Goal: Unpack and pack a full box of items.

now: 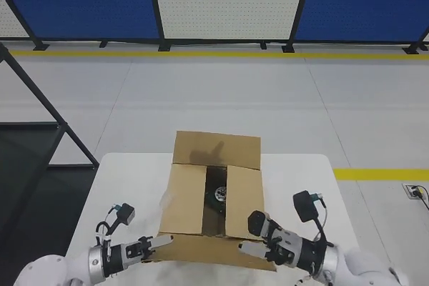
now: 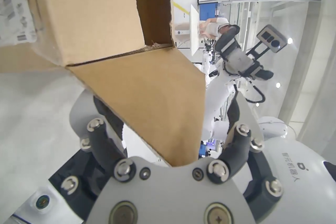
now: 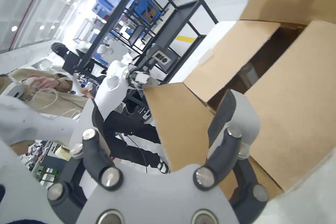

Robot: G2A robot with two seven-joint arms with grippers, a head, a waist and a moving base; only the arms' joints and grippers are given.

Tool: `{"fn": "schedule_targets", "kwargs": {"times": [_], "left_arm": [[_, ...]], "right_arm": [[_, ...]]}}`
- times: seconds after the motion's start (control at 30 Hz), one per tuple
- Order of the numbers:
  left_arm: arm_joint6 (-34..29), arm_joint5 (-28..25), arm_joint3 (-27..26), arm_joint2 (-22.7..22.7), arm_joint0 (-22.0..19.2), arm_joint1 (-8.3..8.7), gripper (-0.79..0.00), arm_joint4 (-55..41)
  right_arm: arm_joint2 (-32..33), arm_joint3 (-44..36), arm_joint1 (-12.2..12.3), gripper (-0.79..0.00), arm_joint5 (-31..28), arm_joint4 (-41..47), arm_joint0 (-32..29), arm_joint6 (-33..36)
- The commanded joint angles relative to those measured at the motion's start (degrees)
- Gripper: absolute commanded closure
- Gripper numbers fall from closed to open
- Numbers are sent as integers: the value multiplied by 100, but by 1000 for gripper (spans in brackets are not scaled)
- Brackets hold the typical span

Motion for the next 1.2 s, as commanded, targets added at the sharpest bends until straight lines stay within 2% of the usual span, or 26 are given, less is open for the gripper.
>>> {"fn": "schedule_targets", "kwargs": {"times": [0.0,0.07,0.17,0.33,0.5,0.63,0.93,1.17], "left_arm": [[50,27,8,-8,8,1,-785,-180],[-19,35,15,-16,16,7,-785,-360],[-102,34,12,-43,46,24,-785,-459],[-98,16,28,-16,103,46,-785,-475],[-58,1,-2,-12,147,65,-785,-537],[2,2,-59,-52,192,80,-785,-633],[254,-11,-126,-170,247,103,-785,-869],[688,-134,-405,-840,409,133,-785,-1307]], "right_arm": [[172,-106,63,-785,-494,661,-206,271],[252,-150,129,-785,-771,1134,-308,589],[133,-427,313,-785,-536,1315,-318,826],[-282,-703,731,-785,-302,897,-333,1061],[-502,-341,996,-785,-410,326,-377,950],[-626,-24,1047,-785,-138,24,-168,803],[-1160,530,1021,-785,706,-153,541,-515],[-1527,1029,1005,-785,1289,-253,1146,-990]]}}
